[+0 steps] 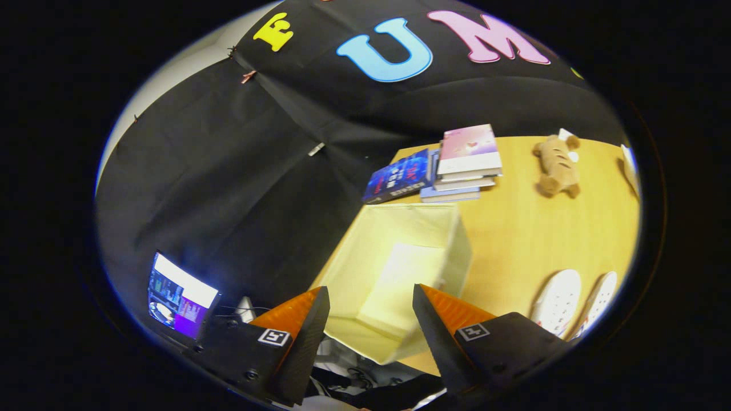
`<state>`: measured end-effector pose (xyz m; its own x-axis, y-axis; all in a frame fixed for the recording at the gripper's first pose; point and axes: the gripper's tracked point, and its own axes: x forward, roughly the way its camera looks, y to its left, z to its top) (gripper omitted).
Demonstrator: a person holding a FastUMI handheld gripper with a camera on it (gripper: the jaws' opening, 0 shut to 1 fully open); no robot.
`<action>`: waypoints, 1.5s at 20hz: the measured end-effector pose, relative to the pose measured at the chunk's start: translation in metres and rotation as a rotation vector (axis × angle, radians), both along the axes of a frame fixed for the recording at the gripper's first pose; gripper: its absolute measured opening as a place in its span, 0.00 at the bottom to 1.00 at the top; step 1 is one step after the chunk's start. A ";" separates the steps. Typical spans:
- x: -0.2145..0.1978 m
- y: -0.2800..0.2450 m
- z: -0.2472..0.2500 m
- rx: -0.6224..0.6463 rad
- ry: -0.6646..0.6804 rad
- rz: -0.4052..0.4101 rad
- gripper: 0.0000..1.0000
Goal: Open the storage box then place both shoes into the box .Put the left shoe in first, then the right shoe, with the right side of both shoes facing outward in a uniform manner.
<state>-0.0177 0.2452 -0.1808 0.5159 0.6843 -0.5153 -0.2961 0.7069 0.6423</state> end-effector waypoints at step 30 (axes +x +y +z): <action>-0.041 -0.200 -0.255 -0.429 0.577 -0.113 0.35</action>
<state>-0.0591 0.0452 -0.4361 0.1366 0.3195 -0.9377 0.0954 0.9379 0.3334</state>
